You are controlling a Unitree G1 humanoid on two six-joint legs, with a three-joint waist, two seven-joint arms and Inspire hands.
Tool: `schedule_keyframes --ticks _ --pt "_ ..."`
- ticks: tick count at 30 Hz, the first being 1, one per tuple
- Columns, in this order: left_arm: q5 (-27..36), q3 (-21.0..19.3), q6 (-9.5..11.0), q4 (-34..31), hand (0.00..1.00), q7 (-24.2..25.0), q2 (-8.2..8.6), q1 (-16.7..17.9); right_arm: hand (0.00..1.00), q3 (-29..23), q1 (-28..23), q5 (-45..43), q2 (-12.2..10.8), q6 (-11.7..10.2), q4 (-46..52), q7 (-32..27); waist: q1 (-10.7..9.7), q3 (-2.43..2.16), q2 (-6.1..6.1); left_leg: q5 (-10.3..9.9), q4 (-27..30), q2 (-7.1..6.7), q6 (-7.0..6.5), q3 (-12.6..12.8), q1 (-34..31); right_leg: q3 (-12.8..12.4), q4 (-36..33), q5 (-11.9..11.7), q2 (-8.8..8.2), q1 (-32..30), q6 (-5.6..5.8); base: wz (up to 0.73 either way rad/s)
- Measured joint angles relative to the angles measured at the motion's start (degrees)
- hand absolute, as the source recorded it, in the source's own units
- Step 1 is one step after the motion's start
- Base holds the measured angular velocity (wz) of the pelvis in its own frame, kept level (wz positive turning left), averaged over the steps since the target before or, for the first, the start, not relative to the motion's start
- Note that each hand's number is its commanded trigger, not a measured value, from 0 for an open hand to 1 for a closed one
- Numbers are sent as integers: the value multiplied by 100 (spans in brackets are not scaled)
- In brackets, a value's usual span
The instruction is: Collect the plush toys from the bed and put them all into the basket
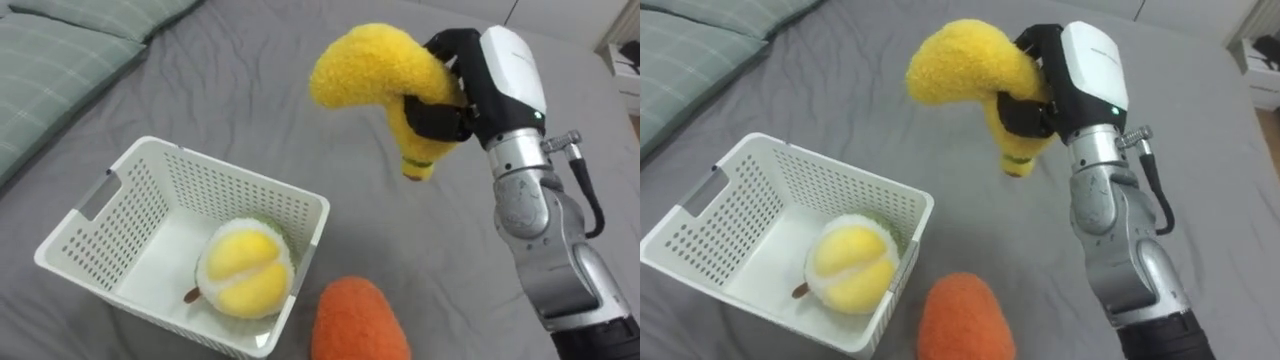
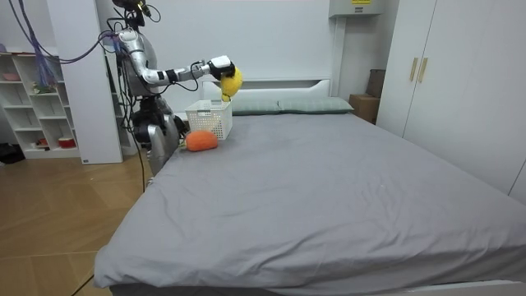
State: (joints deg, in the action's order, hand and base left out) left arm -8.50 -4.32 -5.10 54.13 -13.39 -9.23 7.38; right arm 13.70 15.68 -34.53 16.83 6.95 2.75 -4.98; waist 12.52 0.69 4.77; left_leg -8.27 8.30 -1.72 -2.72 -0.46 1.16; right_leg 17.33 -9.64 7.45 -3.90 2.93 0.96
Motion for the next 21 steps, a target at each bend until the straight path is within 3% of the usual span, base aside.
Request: schedule_keyframes --ticks 7,14,21 --pt "-254 4 -93 1 0 25 30 -18 100 422 141 -205 -284 131 126 543 233 1 -4 0 32 -6 0 -93 -53 87 14 0 0 -1 1 7" --pt "-249 2 -119 23 0 46 87 -120 100 649 199 -182 -519 131 125 557 514 11 -26 2 31 -5 0 -80 -53 84 10 0 -3 8 1 1" --pt "-252 2 -110 181 0 38 87 -155 100 867 244 -177 -724 125 121 716 551 15 -15 1 0 -7 0 -97 -60 116 8 2 -5 8 4 1"
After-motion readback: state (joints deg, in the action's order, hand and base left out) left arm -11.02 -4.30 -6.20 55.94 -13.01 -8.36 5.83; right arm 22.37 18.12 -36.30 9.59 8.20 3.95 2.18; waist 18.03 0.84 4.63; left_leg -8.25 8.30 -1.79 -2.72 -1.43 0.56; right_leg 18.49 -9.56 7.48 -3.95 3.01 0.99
